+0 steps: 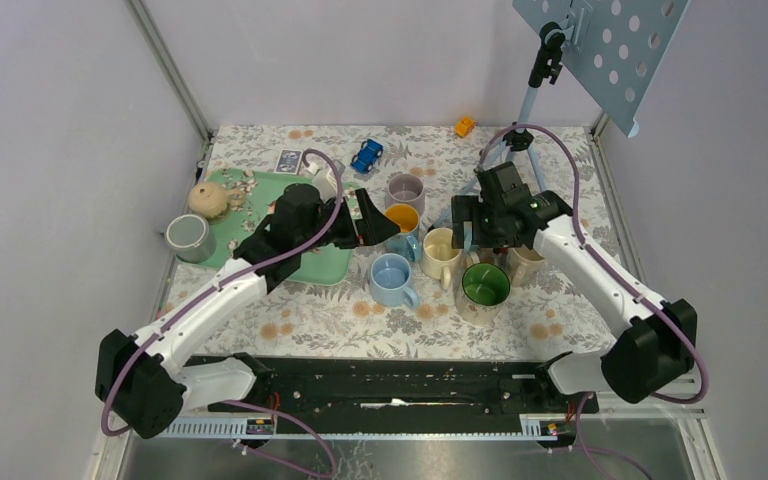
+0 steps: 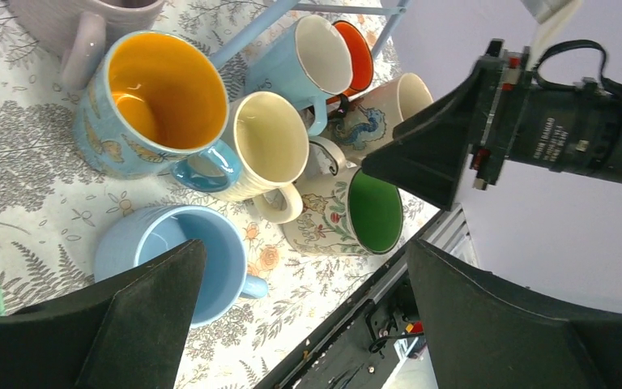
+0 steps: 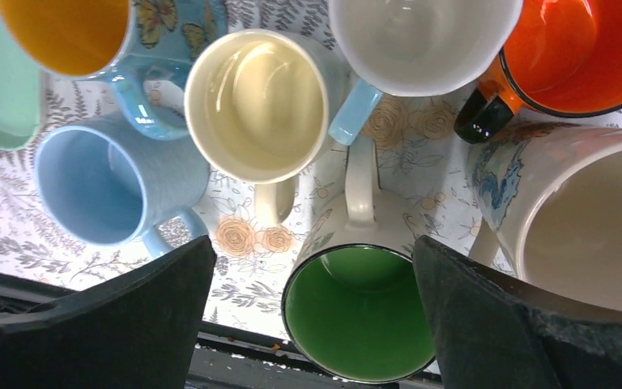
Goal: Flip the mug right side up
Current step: Place the cup at the center of the board.
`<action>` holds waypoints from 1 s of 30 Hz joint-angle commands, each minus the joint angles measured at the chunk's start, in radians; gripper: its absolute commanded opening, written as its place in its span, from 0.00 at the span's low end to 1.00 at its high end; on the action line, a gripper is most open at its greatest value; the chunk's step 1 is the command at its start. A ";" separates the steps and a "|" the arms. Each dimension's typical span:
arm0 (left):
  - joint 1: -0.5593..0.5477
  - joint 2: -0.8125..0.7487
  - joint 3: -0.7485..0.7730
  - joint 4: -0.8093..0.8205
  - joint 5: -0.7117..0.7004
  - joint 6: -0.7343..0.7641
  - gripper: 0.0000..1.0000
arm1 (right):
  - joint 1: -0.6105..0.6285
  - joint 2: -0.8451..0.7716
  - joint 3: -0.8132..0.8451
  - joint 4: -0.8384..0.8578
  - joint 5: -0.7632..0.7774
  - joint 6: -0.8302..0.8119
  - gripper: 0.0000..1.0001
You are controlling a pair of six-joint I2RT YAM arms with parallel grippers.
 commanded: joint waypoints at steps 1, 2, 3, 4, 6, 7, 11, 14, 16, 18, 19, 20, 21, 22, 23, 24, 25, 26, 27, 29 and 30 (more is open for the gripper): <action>0.011 -0.045 0.044 -0.034 -0.067 0.034 0.99 | -0.004 -0.069 -0.013 0.053 -0.078 0.012 1.00; 0.011 -0.049 0.047 -0.048 -0.080 0.037 0.99 | -0.005 -0.077 -0.016 0.061 -0.088 0.015 1.00; 0.014 -0.054 0.049 -0.065 -0.094 0.042 0.99 | -0.004 -0.084 -0.018 0.066 -0.098 0.017 1.00; 0.017 -0.060 0.050 -0.079 -0.109 0.045 0.99 | -0.004 -0.091 -0.022 0.075 -0.112 0.020 1.00; 0.021 -0.074 0.057 -0.116 -0.140 0.053 0.99 | -0.003 -0.108 -0.033 0.098 -0.126 0.025 1.00; 0.023 -0.082 0.060 -0.133 -0.159 0.056 0.99 | -0.002 -0.116 -0.039 0.108 -0.133 0.028 1.00; 0.033 -0.112 0.072 -0.206 -0.260 0.058 0.99 | -0.003 -0.140 -0.054 0.136 -0.153 0.023 1.00; 0.050 -0.130 0.098 -0.285 -0.376 0.053 0.99 | -0.002 -0.151 -0.067 0.158 -0.176 0.019 1.00; 0.065 -0.139 0.123 -0.350 -0.480 0.041 0.99 | -0.002 -0.159 -0.076 0.168 -0.189 0.014 1.00; 0.089 -0.139 0.156 -0.433 -0.585 0.026 0.99 | -0.003 -0.165 -0.081 0.178 -0.197 0.008 1.00; 0.104 -0.134 0.177 -0.494 -0.634 0.013 0.99 | -0.004 -0.167 -0.081 0.181 -0.202 0.007 1.00; 0.123 -0.129 0.196 -0.533 -0.683 0.003 0.99 | -0.003 -0.169 -0.083 0.185 -0.211 0.005 1.00; 0.143 -0.120 0.213 -0.576 -0.730 -0.007 0.99 | -0.002 -0.171 -0.084 0.189 -0.224 0.005 1.00; 0.171 -0.110 0.230 -0.615 -0.768 -0.019 0.99 | -0.003 -0.174 -0.085 0.192 -0.234 0.004 1.00; 0.201 -0.094 0.246 -0.648 -0.794 -0.027 0.99 | -0.003 -0.176 -0.087 0.196 -0.242 0.004 1.00; 0.239 -0.081 0.260 -0.673 -0.805 -0.031 0.99 | -0.002 -0.178 -0.089 0.201 -0.249 0.004 1.00; 0.278 -0.069 0.270 -0.690 -0.807 -0.034 0.99 | -0.003 -0.180 -0.089 0.202 -0.257 0.004 1.00; 0.311 -0.060 0.275 -0.696 -0.805 -0.034 0.99 | -0.002 -0.181 -0.091 0.202 -0.265 0.004 1.00; 0.339 -0.053 0.276 -0.692 -0.799 -0.026 0.99 | -0.002 -0.181 -0.092 0.205 -0.275 0.005 1.00; 0.387 -0.039 0.273 -0.677 -0.799 -0.022 0.99 | -0.002 -0.183 -0.097 0.212 -0.300 0.010 1.00; 0.412 -0.031 0.274 -0.670 -0.800 -0.022 0.99 | -0.003 -0.183 -0.099 0.216 -0.312 0.015 1.00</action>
